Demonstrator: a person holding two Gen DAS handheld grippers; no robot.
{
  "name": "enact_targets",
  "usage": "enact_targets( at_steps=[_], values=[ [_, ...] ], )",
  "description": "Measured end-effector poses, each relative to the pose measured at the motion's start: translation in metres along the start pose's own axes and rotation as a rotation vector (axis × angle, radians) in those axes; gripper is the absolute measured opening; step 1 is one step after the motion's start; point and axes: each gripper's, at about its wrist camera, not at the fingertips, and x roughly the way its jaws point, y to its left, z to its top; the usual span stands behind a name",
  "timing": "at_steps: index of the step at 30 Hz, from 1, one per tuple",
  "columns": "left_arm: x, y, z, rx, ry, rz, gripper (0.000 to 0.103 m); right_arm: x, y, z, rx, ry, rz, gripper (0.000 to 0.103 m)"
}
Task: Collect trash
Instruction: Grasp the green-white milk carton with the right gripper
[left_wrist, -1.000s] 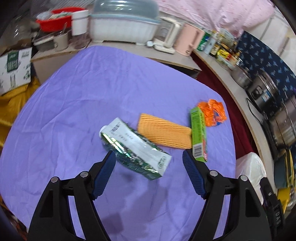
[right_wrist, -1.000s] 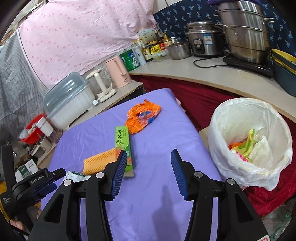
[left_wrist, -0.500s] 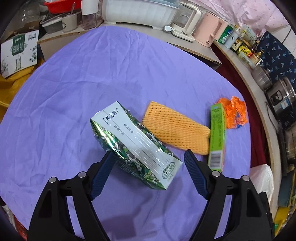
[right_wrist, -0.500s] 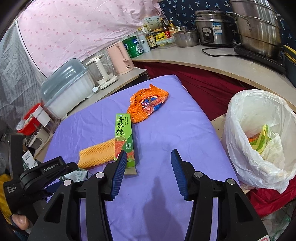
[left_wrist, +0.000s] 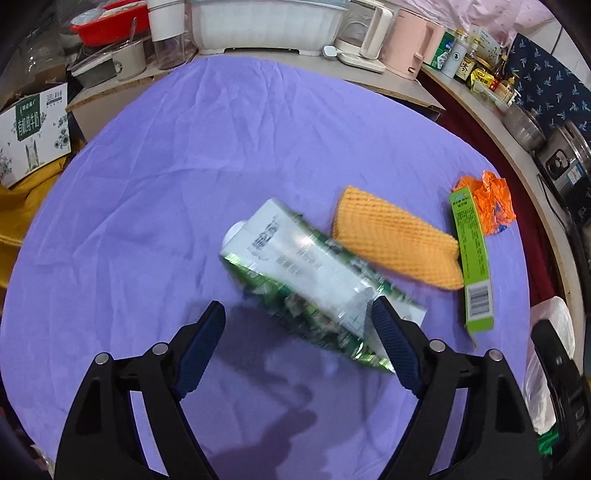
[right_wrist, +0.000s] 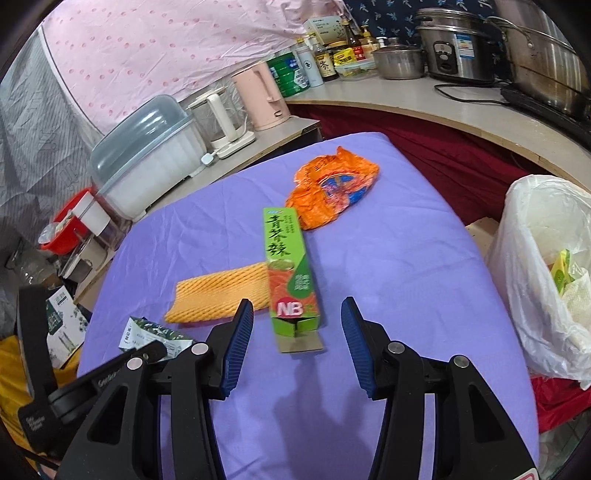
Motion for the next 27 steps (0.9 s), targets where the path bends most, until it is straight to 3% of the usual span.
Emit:
enact_targets(
  at_steps=[15, 21, 27],
  values=[
    [-0.013, 0.036, -0.01, -0.109, 0.043, -0.103, 0.074, 0.01, 0.032, -0.013, -0.058, 0.054, 0.043, 0.049],
    [-0.023, 0.058, -0.003, -0.135, -0.007, -0.046, 0.074, 0.023, 0.051, -0.026, -0.096, 0.089, 0.082, 0.049],
    [-0.016, 0.083, 0.0, -0.199, 0.03, -0.034, 0.074, 0.036, 0.08, -0.031, -0.239, 0.102, 0.159, 0.052]
  ],
)
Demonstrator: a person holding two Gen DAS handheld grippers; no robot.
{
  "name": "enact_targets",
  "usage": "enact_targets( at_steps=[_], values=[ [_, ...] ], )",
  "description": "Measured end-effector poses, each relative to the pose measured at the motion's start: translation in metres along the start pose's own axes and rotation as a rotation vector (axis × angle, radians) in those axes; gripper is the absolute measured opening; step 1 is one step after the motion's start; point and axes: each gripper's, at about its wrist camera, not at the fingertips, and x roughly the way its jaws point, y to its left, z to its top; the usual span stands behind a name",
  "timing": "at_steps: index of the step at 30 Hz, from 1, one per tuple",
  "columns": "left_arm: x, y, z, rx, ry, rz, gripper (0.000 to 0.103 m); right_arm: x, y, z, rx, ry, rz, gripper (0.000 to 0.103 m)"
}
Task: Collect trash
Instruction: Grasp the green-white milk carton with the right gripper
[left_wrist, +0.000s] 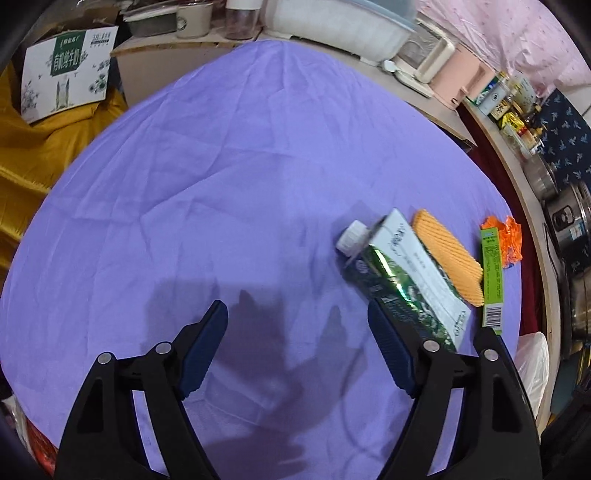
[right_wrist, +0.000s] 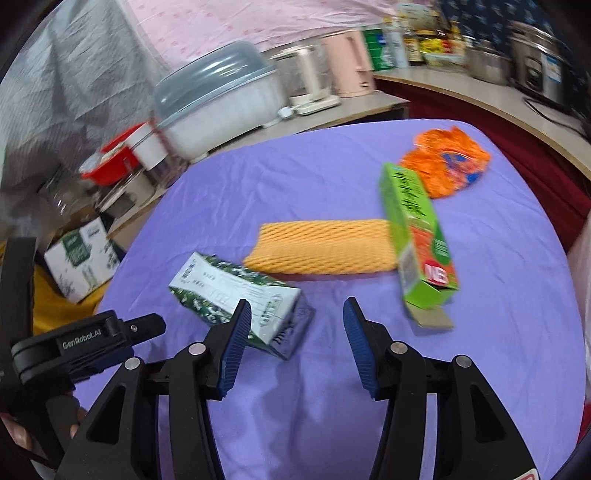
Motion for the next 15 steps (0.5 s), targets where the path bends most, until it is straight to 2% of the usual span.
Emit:
enact_targets(
  at_steps=[7, 9, 15],
  values=[
    [0.032, -0.005, 0.011, 0.018, 0.031, 0.066, 0.074, 0.024, 0.008, 0.008, -0.086, 0.055, 0.055, 0.053],
    [0.035, -0.012, 0.018, 0.034, 0.005, 0.088, 0.074, 0.031, 0.011, 0.01, -0.104, 0.069, 0.06, 0.054],
    [0.047, -0.025, 0.047, 0.052, 0.01, 0.068, 0.074, 0.044, 0.017, 0.013, -0.14, 0.096, 0.104, 0.057]
  ],
)
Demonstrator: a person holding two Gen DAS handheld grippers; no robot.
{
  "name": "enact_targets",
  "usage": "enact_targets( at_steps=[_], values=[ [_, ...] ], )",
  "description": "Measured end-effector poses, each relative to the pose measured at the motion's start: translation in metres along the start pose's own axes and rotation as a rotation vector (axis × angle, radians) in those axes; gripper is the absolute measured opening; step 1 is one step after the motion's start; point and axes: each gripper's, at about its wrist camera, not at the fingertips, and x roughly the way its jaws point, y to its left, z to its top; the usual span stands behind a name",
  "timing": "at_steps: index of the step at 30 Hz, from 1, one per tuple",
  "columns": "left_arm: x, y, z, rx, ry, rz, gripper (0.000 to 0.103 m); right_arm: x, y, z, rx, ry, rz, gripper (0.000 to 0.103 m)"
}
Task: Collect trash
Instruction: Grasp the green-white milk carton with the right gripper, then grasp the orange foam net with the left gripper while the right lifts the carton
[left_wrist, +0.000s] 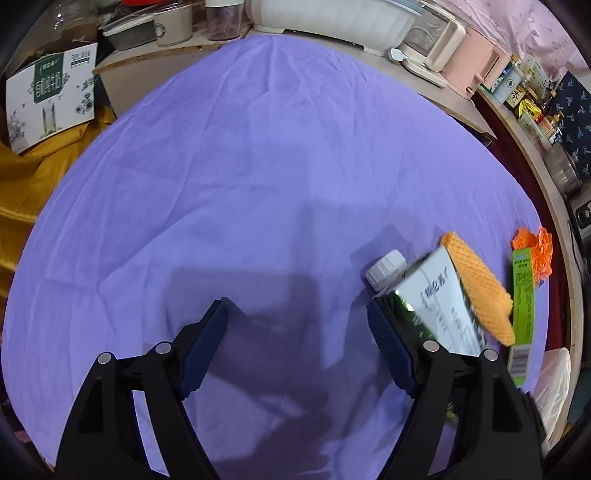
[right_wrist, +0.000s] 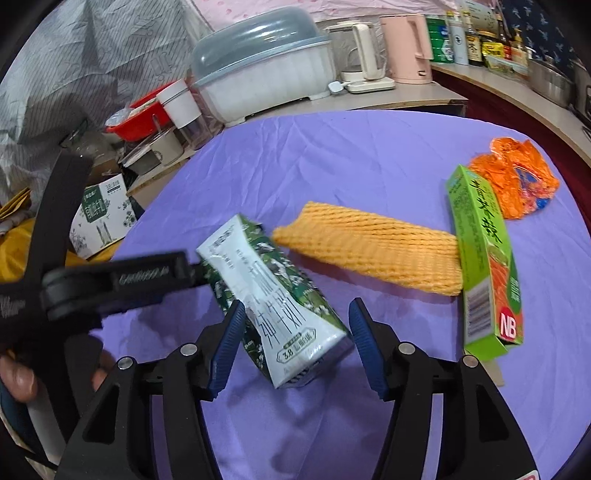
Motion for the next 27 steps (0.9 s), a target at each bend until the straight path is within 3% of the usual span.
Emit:
enact_targets(
  at_steps=[9, 17, 27],
  values=[
    [-0.014, 0.011, -0.004, -0.001, -0.01, -0.017, 0.074, 0.008, 0.013, -0.009, -0.041, 0.012, 0.008, 0.062],
    [-0.033, 0.011, -0.024, 0.038, -0.018, -0.036, 0.074, -0.005, 0.018, -0.021, -0.03, -0.003, -0.032, 0.058],
    [-0.055, -0.003, -0.055, 0.1, -0.021, -0.086, 0.074, -0.07, -0.005, -0.095, 0.076, -0.005, -0.055, 0.054]
  ],
)
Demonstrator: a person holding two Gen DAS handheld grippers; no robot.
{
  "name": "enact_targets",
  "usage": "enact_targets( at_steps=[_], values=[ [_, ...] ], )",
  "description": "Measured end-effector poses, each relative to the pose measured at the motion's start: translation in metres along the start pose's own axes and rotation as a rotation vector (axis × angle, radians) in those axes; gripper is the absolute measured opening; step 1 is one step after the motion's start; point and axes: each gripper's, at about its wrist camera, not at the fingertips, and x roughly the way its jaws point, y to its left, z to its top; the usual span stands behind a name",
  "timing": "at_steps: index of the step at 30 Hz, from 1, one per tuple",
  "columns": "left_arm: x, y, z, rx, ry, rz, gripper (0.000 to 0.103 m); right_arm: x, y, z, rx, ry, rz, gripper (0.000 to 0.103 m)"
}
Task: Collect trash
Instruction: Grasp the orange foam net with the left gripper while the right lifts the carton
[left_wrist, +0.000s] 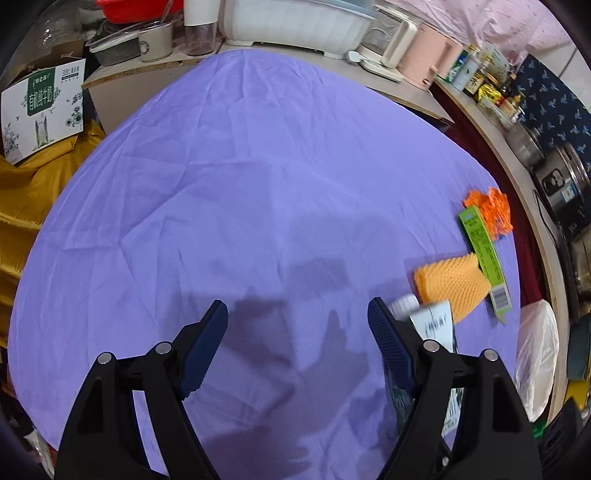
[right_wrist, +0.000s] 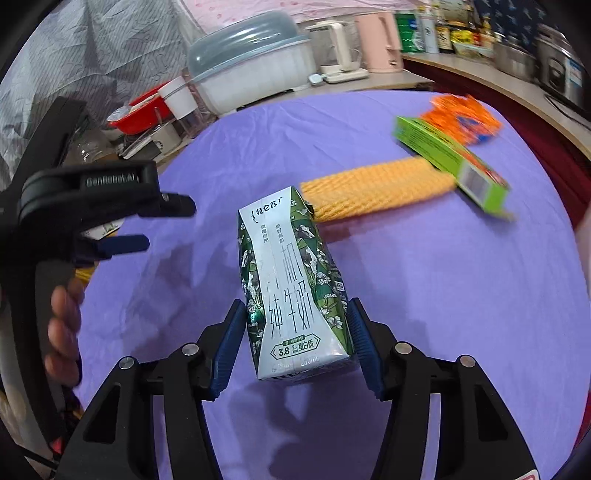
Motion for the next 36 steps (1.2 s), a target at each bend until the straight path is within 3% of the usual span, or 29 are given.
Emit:
enact_targets(
  at_steps=[10, 18, 24, 31, 34, 36],
  values=[
    [-0.006, -0.054, -0.044, 0.158, 0.034, -0.074, 0.074, -0.084, -0.064, -0.07, 0.213, -0.071, -0.134, 0.053],
    [-0.002, -0.117, -0.077, 0.283, 0.069, -0.143, 0.076, -0.13, -0.103, -0.075, 0.329, -0.18, -0.186, 0.051],
    [0.017, -0.161, -0.091, 0.302, 0.102, -0.158, 0.076, -0.12, -0.132, -0.077, 0.374, -0.135, -0.237, 0.051],
    [0.041, -0.197, -0.09, 0.332, 0.111, -0.129, 0.074, -0.107, -0.145, -0.083, 0.386, -0.103, -0.215, 0.052],
    [0.053, -0.207, -0.089, 0.332, 0.136, -0.124, 0.059, -0.105, -0.151, -0.078, 0.409, -0.099, -0.204, 0.052],
    [0.06, -0.21, -0.09, 0.338, 0.165, -0.131, 0.038, -0.102, -0.152, -0.074, 0.407, -0.096, -0.212, 0.053]
  ],
)
